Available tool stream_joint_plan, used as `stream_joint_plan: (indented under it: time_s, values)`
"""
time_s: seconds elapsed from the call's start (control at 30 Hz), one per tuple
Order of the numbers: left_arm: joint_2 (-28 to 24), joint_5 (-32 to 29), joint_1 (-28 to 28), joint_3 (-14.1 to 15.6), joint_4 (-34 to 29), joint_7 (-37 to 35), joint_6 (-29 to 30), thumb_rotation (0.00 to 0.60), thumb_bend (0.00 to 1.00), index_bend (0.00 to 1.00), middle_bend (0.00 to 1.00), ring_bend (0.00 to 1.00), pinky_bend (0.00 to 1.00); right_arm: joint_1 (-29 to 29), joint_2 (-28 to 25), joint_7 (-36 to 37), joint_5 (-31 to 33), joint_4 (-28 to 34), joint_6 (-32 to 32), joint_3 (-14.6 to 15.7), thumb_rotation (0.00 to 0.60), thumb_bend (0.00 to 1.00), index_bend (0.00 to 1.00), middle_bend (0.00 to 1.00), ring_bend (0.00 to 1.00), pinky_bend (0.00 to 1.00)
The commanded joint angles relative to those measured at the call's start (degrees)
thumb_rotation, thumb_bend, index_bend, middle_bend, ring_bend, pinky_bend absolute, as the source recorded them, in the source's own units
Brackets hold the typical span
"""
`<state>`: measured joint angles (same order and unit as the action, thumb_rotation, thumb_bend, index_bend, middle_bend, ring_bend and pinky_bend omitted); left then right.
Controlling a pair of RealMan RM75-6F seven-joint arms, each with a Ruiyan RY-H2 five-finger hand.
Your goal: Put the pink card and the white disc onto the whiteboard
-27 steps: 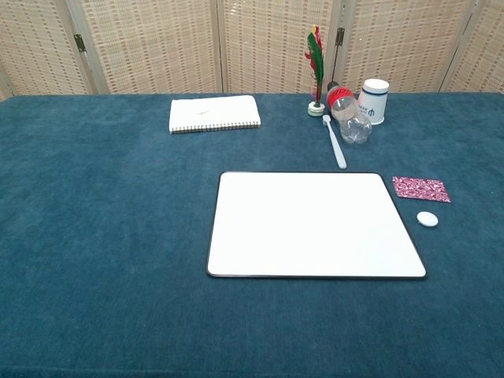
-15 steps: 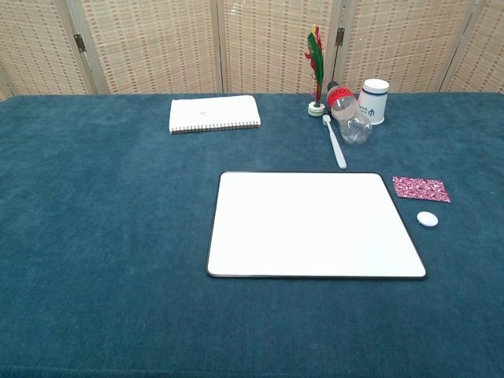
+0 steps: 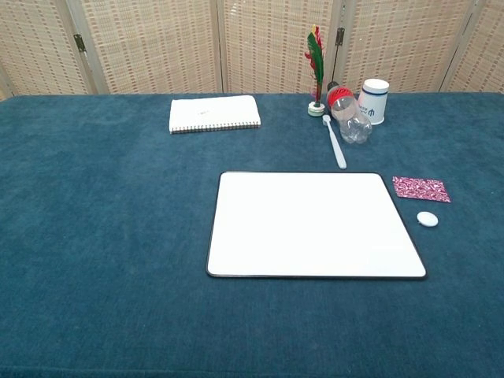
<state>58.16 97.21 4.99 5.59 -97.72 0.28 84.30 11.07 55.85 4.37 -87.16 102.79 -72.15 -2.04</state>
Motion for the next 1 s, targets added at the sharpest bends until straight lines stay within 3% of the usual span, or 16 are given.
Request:
stream_joint_plan:
  time_s: [0.03,0.23,0.43,0.63,0.8,1.0]
  values:
    - [-0.51,0.16,0.73,0.07,0.27,-1.83,-0.98,0.600,0.25,0.13,0.05,0.05,0.19,4.90,-1.44,-4.92,9.62,2.20,7.33,-3.99,0.600,0.20,0.09,0.04,0.00,0.00]
    - [-1.58,0.54,2.23,0.20,0.98,-6.55,-2.71,0.600,0.25,0.13,0.05,0.05,0.19,10.72,2.56,-14.96,23.90,0.06,13.44,-7.22,0.600,0.20,0.15,0.04,0.00,0.00]
    - [-2.42,1.65,3.50,0.69,1.75,-10.27,-3.93,0.600,0.25,0.13,0.05,0.05,0.19,15.82,8.50,-25.14,34.66,-5.02,14.90,-7.89,0.600,0.20,0.17,0.04,0.00,0.00]
    - [-2.93,2.85,4.30,1.24,3.07,-14.36,-4.13,0.600,0.25,0.13,0.05,0.05,0.19,18.19,17.47,-28.64,38.80,-12.37,13.08,-8.21,0.600,0.20,0.17,0.03,0.00,0.00]
    - [-3.20,3.43,5.10,1.61,4.10,-16.75,-4.74,0.600,0.25,0.13,0.05,0.05,0.19,21.40,20.10,-30.35,44.45,-15.25,17.10,-9.24,0.600,0.18,0.17,0.01,0.00,0.00]
    - [-3.37,2.73,5.39,1.51,4.89,-18.78,-4.74,0.600,0.25,0.13,0.05,0.05,0.19,24.39,22.48,-34.56,48.25,-17.33,16.86,-9.21,0.600,0.18,0.17,0.00,0.00,0.00]
